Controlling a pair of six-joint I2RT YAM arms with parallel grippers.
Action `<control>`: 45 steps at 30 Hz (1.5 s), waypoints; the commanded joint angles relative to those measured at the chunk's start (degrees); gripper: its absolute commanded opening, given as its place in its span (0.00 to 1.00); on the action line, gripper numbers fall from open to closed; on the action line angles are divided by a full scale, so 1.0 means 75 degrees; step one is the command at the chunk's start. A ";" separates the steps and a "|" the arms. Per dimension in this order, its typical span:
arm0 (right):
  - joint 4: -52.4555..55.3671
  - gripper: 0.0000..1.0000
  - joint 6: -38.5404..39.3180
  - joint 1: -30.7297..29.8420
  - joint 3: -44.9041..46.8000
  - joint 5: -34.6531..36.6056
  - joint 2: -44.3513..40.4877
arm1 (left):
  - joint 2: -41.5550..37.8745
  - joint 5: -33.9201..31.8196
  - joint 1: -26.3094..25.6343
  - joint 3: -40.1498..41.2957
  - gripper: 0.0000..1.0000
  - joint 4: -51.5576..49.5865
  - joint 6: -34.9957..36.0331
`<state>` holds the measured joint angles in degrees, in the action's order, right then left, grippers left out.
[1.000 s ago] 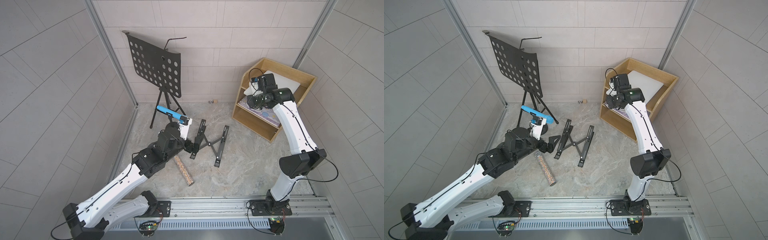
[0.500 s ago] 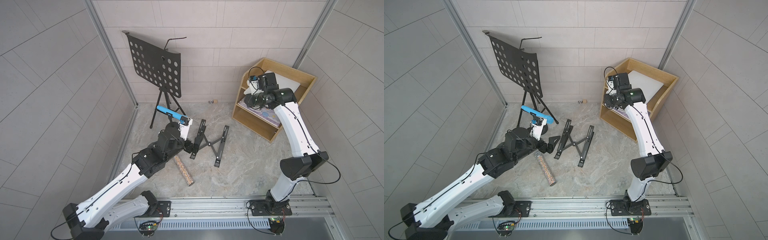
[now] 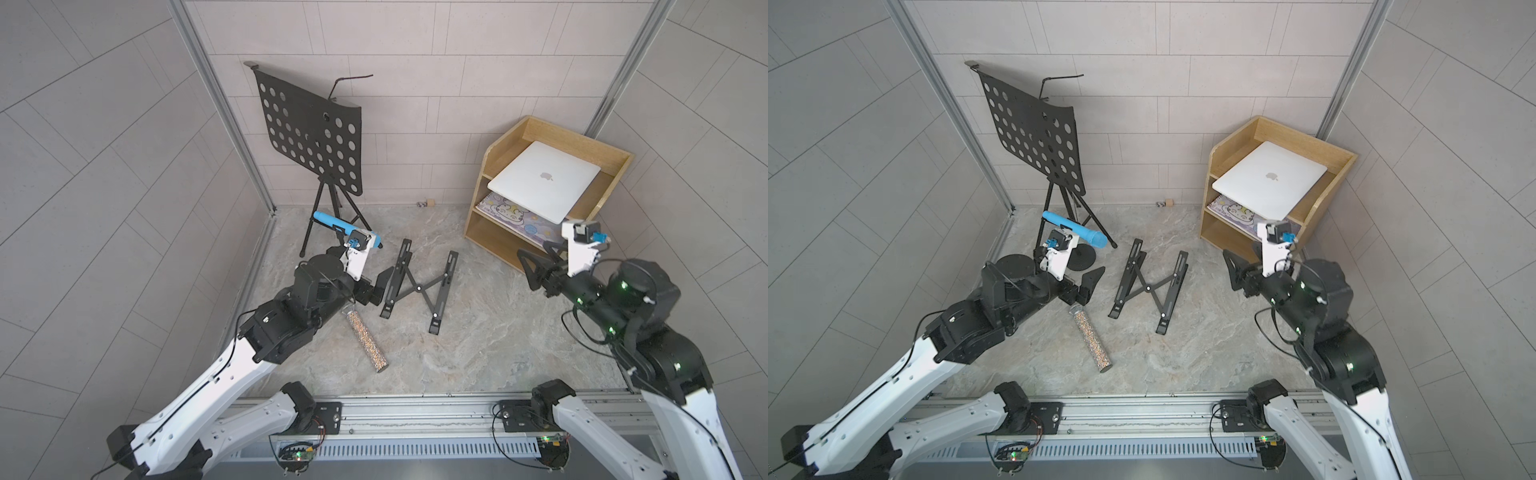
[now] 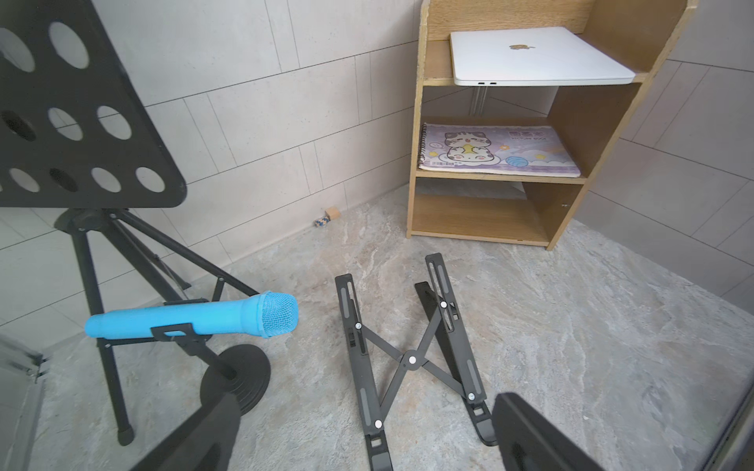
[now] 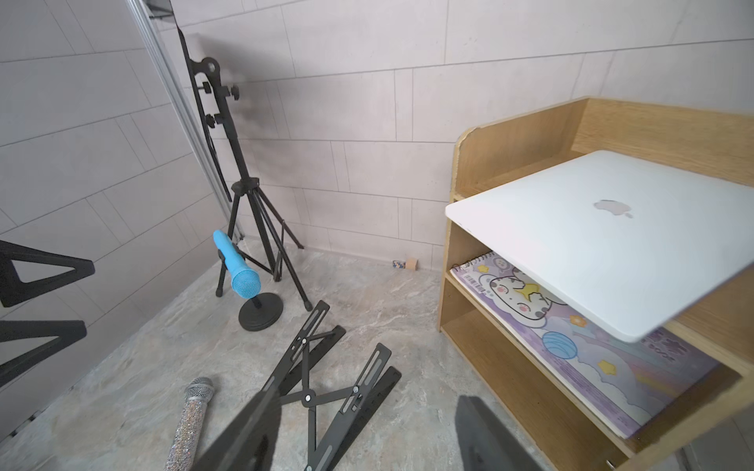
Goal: Close the laptop lid and set it aside
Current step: Place the laptop on the shelf, then reset both arms
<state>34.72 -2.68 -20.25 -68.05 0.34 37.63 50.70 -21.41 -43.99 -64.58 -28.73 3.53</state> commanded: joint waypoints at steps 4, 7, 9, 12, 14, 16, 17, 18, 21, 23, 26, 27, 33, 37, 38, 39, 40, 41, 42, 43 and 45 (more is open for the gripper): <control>-0.0049 0.91 -0.1714 0.0012 0.2103 0.1682 -0.1363 | -0.0509 -0.1098 0.0039 0.0553 1.00 0.0074 -0.0109; -0.0226 1.00 -0.2334 0.0006 0.3015 0.2532 -0.2192 | -0.0731 -0.1346 0.0041 0.0887 1.00 0.0161 -0.0285; -0.0316 1.00 -0.2503 0.0008 0.3431 0.2966 -0.2551 | -0.0771 -0.1420 0.0041 0.1005 1.00 0.0141 -0.0356; -0.0379 1.00 -0.2735 0.0011 0.3823 0.3695 -0.2793 | -0.0777 -0.1506 0.0035 0.1087 1.00 0.0021 -0.0451; -0.0445 1.00 -0.2944 0.0006 0.4057 0.4235 -0.2846 | -0.0771 -0.1549 0.0041 0.1160 1.00 0.0005 -0.0485; -0.0552 1.00 -0.3110 0.0028 0.4239 0.4659 -0.2919 | -0.0771 -0.1573 0.0041 0.1209 1.00 -0.0012 -0.0525; -0.0629 1.00 -0.3173 0.0021 0.4422 0.4838 -0.2944 | -0.0771 -0.1585 0.0041 0.1243 1.00 -0.0023 -0.0536; -0.0709 1.00 -0.3210 0.0029 0.4578 0.4932 -0.2978 | -0.0771 -0.1588 0.0039 0.1275 1.00 -0.0024 -0.0549; -0.0929 1.00 -0.3236 0.0066 0.4852 0.4999 -0.3063 | -0.0771 -0.1613 0.0040 0.1337 1.00 -0.0025 -0.0558; -0.1027 1.00 -0.3241 0.0100 0.4967 0.5016 -0.3071 | -0.0765 -0.1611 0.0039 0.1366 1.00 -0.0023 -0.0564; -0.1233 1.00 -0.3208 0.0192 0.5174 0.5029 -0.3062 | -0.0728 -0.1622 0.0041 0.1420 1.00 -0.0004 -0.0559; -0.1369 1.00 -0.3152 0.0229 0.5264 0.5035 -0.3060 | -0.0716 -0.1622 0.0038 0.1451 1.00 0.0014 -0.0553; -0.3011 1.00 -0.2322 0.0588 0.6264 0.4538 -0.2996 | -0.0627 -0.1615 0.0041 0.1650 1.00 0.0115 -0.0477; -0.4547 1.00 -0.1646 0.1089 0.7063 0.3908 -0.2573 | -0.0574 -0.1610 0.0045 0.1730 1.00 0.0139 -0.0413; -0.4847 1.00 -0.1568 0.1236 0.7195 0.3776 -0.2371 | -0.0564 -0.1610 0.0051 0.1746 1.00 0.0145 -0.0393; -0.5092 1.00 -0.1549 0.1392 0.7306 0.3655 -0.2152 | -0.0561 -0.1610 0.0052 0.1770 1.00 0.0140 -0.0388; -0.5368 1.00 -0.1535 0.1579 0.7394 0.3491 -0.1884 | -0.0549 -0.1604 0.0051 0.1776 1.00 0.0154 -0.0383; -0.5628 1.00 -0.1560 0.1762 0.7444 0.3325 -0.1581 | -0.0549 -0.1599 0.0055 0.1790 1.00 0.0141 -0.0369; -0.5885 1.00 -0.1575 0.1965 0.7493 0.3105 -0.1289 | -0.0543 -0.1591 0.0063 0.1799 1.00 0.0145 -0.0357; -0.6130 1.00 -0.1622 0.2164 0.7512 0.2899 -0.0991 | -0.0546 -0.1587 0.0064 0.1810 1.00 0.0150 -0.0344; -0.6694 1.00 -0.1680 0.2515 0.7563 0.2529 -0.0377 | -0.0537 -0.1565 0.0070 0.1834 1.00 0.0158 -0.0310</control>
<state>-5.34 -15.99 -3.84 -11.94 24.69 31.05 46.68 -33.04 -43.83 -51.75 -28.36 0.34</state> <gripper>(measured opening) 0.996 0.999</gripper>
